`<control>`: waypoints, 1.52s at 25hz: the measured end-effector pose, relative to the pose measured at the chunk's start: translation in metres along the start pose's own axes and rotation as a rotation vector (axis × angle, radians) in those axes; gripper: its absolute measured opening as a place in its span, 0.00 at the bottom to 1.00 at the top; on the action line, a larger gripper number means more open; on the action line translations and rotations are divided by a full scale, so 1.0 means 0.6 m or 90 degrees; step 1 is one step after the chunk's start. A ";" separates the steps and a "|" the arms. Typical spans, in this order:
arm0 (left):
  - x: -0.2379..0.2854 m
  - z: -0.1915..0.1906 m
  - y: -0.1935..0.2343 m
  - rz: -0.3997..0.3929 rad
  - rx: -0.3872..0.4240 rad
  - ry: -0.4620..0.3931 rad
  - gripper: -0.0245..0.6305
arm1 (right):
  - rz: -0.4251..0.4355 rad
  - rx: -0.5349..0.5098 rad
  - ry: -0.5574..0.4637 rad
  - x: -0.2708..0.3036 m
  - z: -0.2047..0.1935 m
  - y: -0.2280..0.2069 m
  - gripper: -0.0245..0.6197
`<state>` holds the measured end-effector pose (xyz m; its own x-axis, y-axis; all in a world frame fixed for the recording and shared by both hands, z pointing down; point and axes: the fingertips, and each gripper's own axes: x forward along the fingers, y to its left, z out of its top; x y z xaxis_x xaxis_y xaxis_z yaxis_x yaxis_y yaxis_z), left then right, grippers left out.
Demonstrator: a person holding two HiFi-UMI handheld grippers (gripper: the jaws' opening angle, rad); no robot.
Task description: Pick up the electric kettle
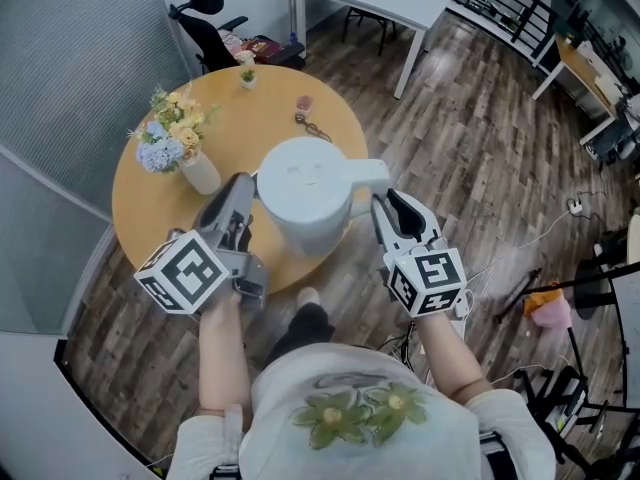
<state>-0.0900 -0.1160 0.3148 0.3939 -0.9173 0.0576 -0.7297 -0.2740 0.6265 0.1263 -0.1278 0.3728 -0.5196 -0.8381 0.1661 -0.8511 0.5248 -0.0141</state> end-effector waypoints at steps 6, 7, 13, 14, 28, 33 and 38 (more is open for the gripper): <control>-0.026 -0.026 -0.006 0.018 0.007 0.007 0.10 | 0.001 0.011 0.008 -0.025 -0.018 0.006 0.21; -0.029 -0.029 -0.006 0.021 0.009 0.008 0.10 | 0.001 0.012 0.009 -0.028 -0.021 0.008 0.21; -0.048 -0.047 -0.005 0.034 0.007 0.014 0.10 | 0.005 0.017 0.022 -0.041 -0.040 0.018 0.21; -0.052 -0.050 -0.004 0.035 0.005 0.015 0.10 | 0.006 0.016 0.024 -0.043 -0.043 0.019 0.21; -0.073 -0.065 0.012 0.045 -0.003 0.024 0.10 | 0.013 0.009 0.047 -0.046 -0.063 0.038 0.20; -0.073 -0.065 0.011 0.043 -0.007 0.025 0.10 | 0.014 0.008 0.051 -0.048 -0.063 0.038 0.20; -0.072 -0.065 0.014 0.041 -0.007 0.025 0.10 | 0.013 0.007 0.053 -0.046 -0.065 0.038 0.20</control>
<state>-0.0911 -0.0675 0.3478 0.3677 -0.9210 0.1286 -0.7486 -0.2111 0.6286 0.1240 -0.0869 0.4063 -0.5285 -0.8121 0.2474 -0.8419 0.5389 -0.0296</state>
